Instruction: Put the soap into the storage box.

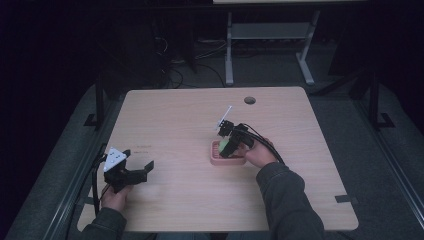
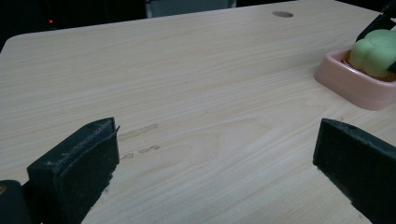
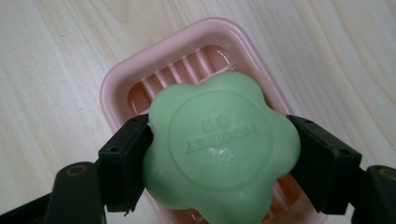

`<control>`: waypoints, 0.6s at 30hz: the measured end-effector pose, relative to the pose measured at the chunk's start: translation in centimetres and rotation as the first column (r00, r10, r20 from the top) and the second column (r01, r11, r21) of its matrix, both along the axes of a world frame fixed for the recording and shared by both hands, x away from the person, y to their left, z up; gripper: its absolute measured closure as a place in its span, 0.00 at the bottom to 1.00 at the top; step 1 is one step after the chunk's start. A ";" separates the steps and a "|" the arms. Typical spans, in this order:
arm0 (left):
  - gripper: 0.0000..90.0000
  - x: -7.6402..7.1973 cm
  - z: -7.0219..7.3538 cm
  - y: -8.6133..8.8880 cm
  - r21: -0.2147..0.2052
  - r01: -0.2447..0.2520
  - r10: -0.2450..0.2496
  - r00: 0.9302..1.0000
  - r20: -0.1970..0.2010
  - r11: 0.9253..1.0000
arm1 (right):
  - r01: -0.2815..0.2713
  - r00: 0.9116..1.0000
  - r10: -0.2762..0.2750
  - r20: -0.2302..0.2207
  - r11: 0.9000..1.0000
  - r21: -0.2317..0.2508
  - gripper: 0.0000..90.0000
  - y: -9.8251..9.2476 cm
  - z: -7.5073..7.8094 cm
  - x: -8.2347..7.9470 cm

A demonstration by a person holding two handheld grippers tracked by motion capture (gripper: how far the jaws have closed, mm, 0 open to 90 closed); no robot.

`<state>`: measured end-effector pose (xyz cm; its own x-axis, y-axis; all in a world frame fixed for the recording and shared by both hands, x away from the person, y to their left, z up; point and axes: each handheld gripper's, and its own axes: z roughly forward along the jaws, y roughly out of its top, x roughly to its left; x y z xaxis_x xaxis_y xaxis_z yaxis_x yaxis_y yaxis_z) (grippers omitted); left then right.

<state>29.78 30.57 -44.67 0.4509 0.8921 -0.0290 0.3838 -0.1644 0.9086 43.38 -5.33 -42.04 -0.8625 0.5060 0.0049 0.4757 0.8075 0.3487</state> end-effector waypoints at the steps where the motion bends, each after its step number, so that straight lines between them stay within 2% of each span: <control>1: 0.00 0.0 0.0 0.0 -0.001 0.000 0.000 1.000 0.000 1.000 | -0.002 1.000 0.002 0.006 1.000 -0.008 0.29 0.0 -0.1 0.0; 18: 0.00 0.0 0.0 0.0 0.000 0.001 -0.001 1.000 0.001 1.000 | 0.000 1.000 0.000 0.014 1.000 -0.018 0.28 0.0 0.0 -0.1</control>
